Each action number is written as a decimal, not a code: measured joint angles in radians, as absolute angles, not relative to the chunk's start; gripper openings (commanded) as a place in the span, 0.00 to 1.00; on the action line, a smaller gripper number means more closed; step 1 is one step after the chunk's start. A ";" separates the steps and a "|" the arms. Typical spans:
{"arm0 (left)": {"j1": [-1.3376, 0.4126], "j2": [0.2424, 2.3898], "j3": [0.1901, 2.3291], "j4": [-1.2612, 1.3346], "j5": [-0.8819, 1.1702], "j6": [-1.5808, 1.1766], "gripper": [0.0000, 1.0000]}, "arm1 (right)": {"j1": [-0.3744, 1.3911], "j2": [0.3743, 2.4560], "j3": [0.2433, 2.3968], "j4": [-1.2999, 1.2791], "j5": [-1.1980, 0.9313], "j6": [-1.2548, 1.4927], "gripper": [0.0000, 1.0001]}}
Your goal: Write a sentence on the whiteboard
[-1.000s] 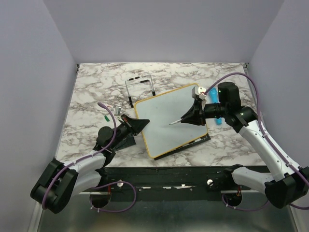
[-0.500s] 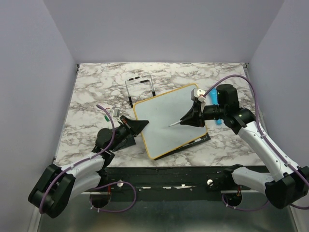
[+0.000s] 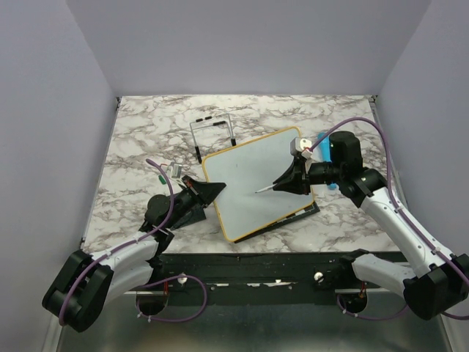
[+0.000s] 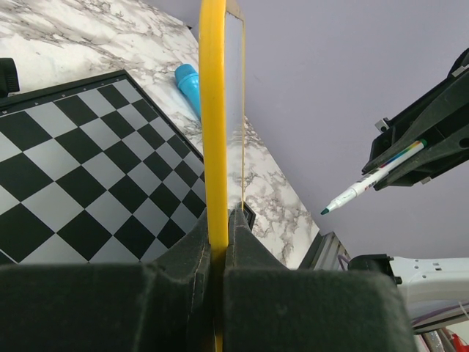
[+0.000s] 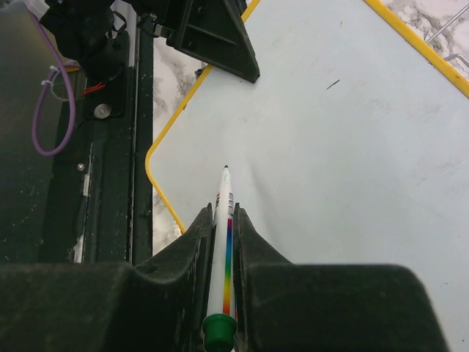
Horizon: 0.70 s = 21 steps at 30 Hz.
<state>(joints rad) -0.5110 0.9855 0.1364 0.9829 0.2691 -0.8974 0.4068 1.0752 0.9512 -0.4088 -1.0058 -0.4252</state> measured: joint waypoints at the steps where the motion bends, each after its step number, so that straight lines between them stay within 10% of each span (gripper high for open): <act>1: -0.511 0.986 0.136 0.983 0.269 -0.897 0.00 | 0.407 1.075 0.949 -0.405 -1.007 -0.424 0.00; 21: -0.519 0.982 0.136 0.976 0.257 -0.898 0.00 | 0.407 1.073 0.929 -0.335 -1.011 -0.390 0.01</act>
<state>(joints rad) -0.5194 0.9817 0.1364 0.9764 0.2569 -0.8982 0.4068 1.0733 0.9291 -0.3351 -1.0107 -0.3897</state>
